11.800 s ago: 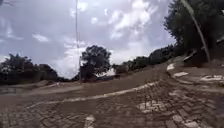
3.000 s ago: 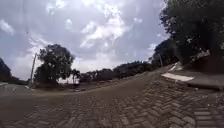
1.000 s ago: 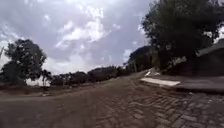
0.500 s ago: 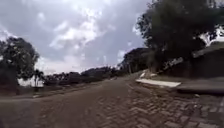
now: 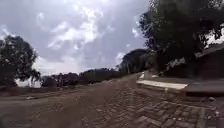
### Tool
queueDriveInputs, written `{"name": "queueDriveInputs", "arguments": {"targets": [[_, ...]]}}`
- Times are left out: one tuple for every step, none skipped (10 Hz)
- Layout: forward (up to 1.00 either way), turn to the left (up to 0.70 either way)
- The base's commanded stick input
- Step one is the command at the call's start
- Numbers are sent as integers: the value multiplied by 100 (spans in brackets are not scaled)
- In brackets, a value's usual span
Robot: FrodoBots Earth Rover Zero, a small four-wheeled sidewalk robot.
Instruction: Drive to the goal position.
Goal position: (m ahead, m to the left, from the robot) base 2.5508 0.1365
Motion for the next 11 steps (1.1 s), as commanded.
{"name": "queueDriveInputs", "arguments": {"targets": [[70, 0], [70, 0], [70, 0], [70, 0], [70, 0], [70, 9], [70, 27], [70, 27], [70, 18], [70, 0], [70, 0]]}}
